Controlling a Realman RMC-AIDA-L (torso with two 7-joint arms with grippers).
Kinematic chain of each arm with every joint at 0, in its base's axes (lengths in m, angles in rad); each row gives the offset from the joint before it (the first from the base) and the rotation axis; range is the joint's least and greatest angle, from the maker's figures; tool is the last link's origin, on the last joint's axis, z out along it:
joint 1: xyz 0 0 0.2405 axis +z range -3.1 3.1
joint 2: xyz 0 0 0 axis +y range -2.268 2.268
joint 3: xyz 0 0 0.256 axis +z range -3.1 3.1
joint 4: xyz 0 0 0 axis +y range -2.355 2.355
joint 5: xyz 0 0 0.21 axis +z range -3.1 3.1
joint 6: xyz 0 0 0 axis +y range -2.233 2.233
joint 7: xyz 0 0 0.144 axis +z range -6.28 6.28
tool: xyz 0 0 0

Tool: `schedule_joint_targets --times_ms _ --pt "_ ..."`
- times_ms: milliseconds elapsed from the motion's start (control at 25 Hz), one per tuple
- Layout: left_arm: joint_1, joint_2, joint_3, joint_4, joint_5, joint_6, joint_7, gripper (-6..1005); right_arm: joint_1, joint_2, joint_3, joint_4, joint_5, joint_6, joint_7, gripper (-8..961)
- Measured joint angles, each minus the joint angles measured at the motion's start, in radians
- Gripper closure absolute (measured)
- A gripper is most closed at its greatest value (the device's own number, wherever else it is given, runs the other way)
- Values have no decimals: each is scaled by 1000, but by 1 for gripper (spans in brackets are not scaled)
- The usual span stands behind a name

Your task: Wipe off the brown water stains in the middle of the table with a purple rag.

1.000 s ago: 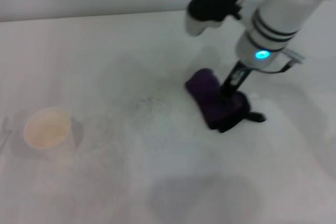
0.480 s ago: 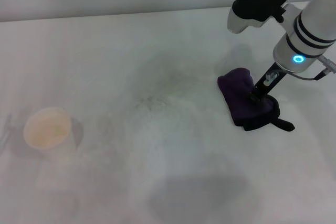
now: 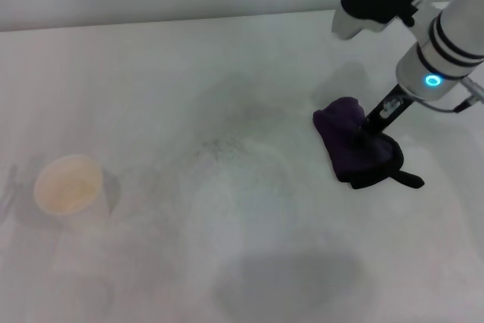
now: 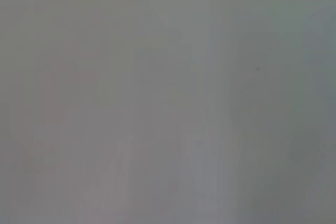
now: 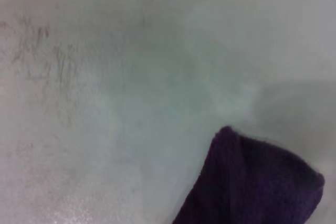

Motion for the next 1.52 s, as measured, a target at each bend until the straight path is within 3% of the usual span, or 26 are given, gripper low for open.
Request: schedule_joint_targets --times_ms 280,440,720,920,1240,1520 --pt "-8 0 0 1 -2 0 0 104 -49 -2 121 -124 10 17 -6 539" --pt "-17 0 0 1 0 -1 0 104 -67 -15 213 -120 44 80 -17 537" --pt "-28 0 0 2 1 -2 0 106 -157 -44 244 -126 245 252 -143 532" --pt "-31 0 0 2 2 -2 0 107 -227 -51 261 -117 477 331 -354 532" --pt "-32 0 0 1 2 1 0 106 -276 -17 485 40 938 183 -923 532" --pt "-38 0 0 2 -1 0 0 106 -323 5 515 163 1201 116 -1282 532"
